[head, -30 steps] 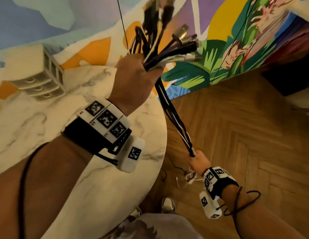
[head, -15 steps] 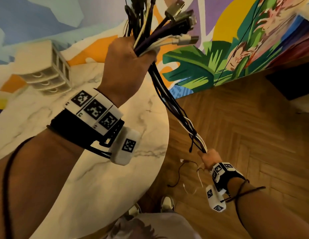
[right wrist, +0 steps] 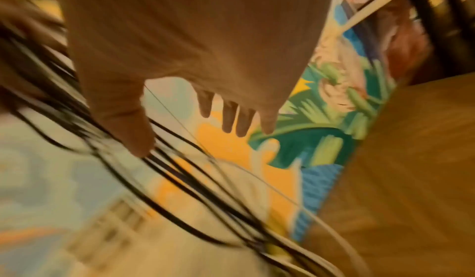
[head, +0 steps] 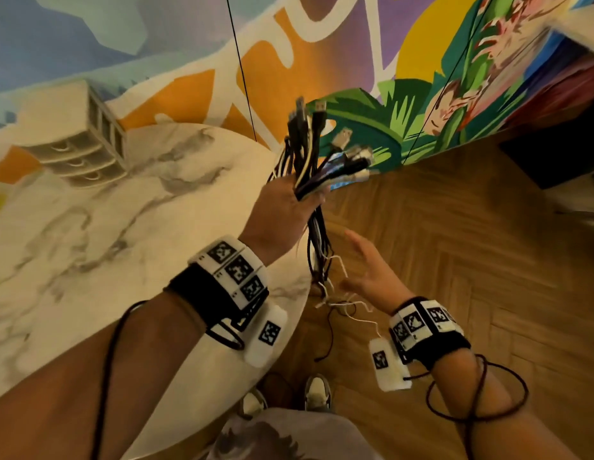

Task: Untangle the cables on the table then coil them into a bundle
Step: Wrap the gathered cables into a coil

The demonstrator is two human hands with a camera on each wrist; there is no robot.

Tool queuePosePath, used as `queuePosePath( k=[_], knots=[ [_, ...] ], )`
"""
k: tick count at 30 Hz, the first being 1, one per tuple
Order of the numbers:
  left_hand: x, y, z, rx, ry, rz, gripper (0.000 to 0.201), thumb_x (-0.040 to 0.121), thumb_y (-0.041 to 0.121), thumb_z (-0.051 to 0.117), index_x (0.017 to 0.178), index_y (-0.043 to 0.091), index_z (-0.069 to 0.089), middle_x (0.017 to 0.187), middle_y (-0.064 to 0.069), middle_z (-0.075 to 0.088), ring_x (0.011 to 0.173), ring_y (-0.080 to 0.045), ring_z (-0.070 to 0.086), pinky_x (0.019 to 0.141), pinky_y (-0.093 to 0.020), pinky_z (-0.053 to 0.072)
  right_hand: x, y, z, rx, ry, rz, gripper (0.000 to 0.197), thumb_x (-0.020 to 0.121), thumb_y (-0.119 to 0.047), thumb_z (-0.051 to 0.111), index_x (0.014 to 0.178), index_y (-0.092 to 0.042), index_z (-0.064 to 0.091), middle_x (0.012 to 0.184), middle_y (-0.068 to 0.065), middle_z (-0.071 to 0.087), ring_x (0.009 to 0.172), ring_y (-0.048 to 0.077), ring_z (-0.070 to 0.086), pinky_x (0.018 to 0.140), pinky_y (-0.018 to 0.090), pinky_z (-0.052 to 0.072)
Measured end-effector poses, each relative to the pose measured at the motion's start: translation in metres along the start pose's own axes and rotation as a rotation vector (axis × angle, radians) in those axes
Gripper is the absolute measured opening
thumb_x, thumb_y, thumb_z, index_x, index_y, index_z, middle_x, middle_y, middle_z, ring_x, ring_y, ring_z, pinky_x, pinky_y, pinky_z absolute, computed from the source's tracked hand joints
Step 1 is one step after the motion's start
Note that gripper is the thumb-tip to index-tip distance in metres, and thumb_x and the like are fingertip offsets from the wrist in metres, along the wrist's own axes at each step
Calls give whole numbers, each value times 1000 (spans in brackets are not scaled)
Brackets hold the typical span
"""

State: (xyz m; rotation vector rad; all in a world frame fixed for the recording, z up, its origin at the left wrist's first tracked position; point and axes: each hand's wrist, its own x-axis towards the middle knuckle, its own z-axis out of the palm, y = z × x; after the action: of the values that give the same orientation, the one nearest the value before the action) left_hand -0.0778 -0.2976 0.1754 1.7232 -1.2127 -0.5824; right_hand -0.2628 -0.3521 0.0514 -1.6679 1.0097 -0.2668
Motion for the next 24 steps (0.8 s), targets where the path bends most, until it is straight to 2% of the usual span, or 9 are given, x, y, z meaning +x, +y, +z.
queuePosePath(
  k=[3,6,8,11,14,17,20,22,24],
  knots=[
    [-8,-7,13,27,-59,-28,15,92,26,59,86,14,67,67,8,59,61,3,56,57,-7,38,4,-66,17,68,2,-213,74,76,-12,75,140,-20,39,141,-7,45,127,3,42,103,19,34],
    [-8,-13,17,90,-113,-81,36,91,40,58,87,6,68,76,-5,65,73,-19,62,67,-28,47,17,-91,37,102,2,-192,29,86,-7,64,114,-4,57,96,5,67,80,15,64,74,29,54],
    [-5,-14,6,85,-126,-110,37,90,40,59,83,6,70,66,-4,63,63,-14,60,60,-31,44,24,-84,39,105,82,-161,11,91,-8,57,100,-7,62,81,4,64,65,17,58,63,34,52],
    [-2,-15,-26,141,-48,-146,34,91,34,58,63,15,62,43,7,47,40,-1,43,45,-18,29,30,-46,19,75,365,-81,19,90,-8,53,73,-14,58,65,-1,54,57,10,45,56,29,37],
    [5,-18,-60,133,136,-212,41,90,38,59,57,17,46,49,0,40,43,-10,31,47,-28,24,23,6,-7,-128,434,107,37,88,-18,55,52,-16,47,52,1,48,50,18,43,52,31,35],
    [15,-15,-82,-153,264,-248,34,85,32,64,62,14,47,47,-2,33,42,-16,26,49,-32,21,15,53,-17,-551,235,378,31,90,-32,53,68,-12,61,70,11,63,64,31,56,60,35,47],
    [15,-4,-80,-497,260,-213,43,92,16,58,56,20,35,38,8,23,31,-12,18,42,-25,14,9,74,-9,-660,30,532,31,90,-36,57,91,-5,60,84,10,58,79,30,60,65,33,47],
    [9,5,-67,-580,212,-212,49,94,15,55,50,24,34,37,7,21,30,-11,17,41,-22,13,10,72,2,-666,-102,527,35,87,-39,61,101,-7,61,90,9,60,84,28,61,69,32,48],
    [2,8,-53,-648,150,-226,50,95,18,53,50,24,35,37,7,21,30,-11,16,42,-23,13,15,60,12,-697,-189,410,49,80,-45,67,115,-12,57,108,12,61,102,29,58,85,37,50]
  ],
)
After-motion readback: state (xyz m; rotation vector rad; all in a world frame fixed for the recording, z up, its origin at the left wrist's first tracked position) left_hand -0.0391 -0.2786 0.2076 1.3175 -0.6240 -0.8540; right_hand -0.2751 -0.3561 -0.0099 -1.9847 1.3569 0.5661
